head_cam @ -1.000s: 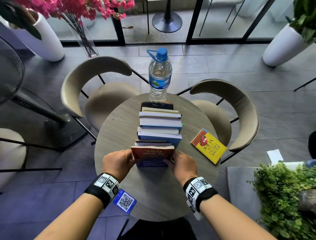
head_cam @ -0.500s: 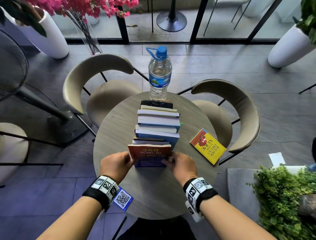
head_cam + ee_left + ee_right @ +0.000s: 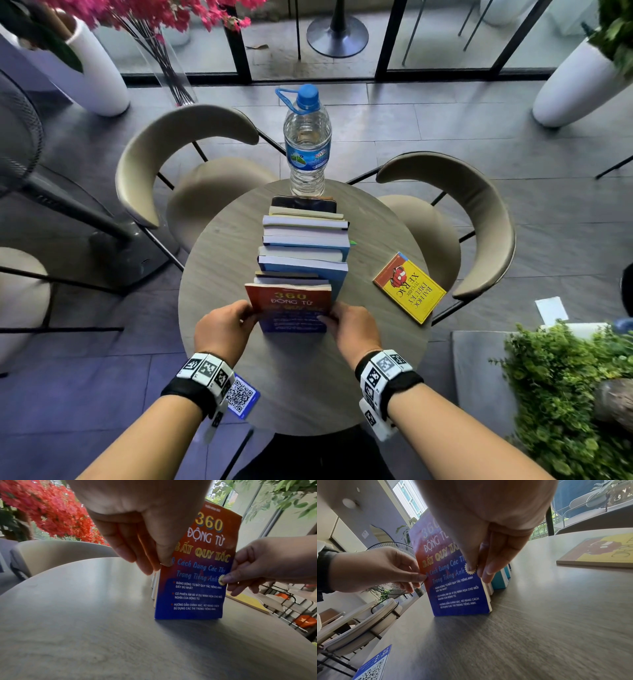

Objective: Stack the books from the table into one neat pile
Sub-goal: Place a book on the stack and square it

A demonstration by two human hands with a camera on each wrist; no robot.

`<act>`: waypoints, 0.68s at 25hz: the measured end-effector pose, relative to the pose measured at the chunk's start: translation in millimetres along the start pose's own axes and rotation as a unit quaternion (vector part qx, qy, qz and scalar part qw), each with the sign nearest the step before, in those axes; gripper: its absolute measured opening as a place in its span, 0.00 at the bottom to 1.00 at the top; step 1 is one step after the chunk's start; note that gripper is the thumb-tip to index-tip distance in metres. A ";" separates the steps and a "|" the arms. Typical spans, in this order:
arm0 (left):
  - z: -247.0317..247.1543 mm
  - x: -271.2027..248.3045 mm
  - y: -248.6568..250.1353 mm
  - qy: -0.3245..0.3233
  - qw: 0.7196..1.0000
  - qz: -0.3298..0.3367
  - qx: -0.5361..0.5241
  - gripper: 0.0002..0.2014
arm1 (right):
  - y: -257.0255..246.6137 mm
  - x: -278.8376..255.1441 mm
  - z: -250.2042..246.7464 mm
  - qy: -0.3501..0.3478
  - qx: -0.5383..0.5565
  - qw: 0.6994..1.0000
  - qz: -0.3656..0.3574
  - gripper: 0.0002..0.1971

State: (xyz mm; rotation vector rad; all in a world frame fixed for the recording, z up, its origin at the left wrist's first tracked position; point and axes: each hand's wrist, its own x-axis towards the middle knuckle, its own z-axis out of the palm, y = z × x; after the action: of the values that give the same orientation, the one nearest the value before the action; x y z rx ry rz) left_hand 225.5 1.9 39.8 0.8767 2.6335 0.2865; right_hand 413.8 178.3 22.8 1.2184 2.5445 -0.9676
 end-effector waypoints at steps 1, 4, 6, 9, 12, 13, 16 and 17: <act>0.2 0.1 -1.1 0.014 1.000 0.015 -0.004 0.09 | -0.1 -0.5 -0.1 0.009 0.006 1.000 -0.006 0.16; 0.0 1.0 -3.0 0.043 0.998 0.032 -0.018 0.07 | 0.2 -1.4 0.2 0.036 0.011 0.999 -0.021 0.16; 0.2 1.3 -1.7 0.039 0.999 0.030 -0.012 0.08 | 1.8 -2.0 1.9 0.046 0.024 0.998 -0.024 0.16; 1.7 1.0 -1.4 0.016 1.000 0.017 -0.015 0.09 | 2.0 -2.1 4.0 0.047 0.053 0.997 -0.005 0.15; 0.8 0.5 0.1 -0.002 1.000 -0.002 -0.027 0.08 | 0.4 -1.2 3.1 0.043 0.071 0.996 0.024 0.15; -0.5 -0.3 1.9 -0.009 1.000 -0.010 -0.026 0.08 | 0.0 -0.9 2.4 0.039 0.071 0.996 0.032 0.15; -0.1 -1.5 4.0 -0.026 0.999 -0.044 -0.018 0.11 | -0.7 -1.7 1.8 0.037 0.067 0.996 0.042 0.15; 1.5 -1.6 3.6 -0.034 0.998 -0.052 -0.015 0.12 | -0.5 -1.9 2.5 0.038 0.068 0.996 0.043 0.15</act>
State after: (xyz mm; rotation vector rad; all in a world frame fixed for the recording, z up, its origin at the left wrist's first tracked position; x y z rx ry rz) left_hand 229.3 3.9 39.9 0.7238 2.5934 0.2644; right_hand 414.4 175.3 21.9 1.4155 2.4943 -1.1097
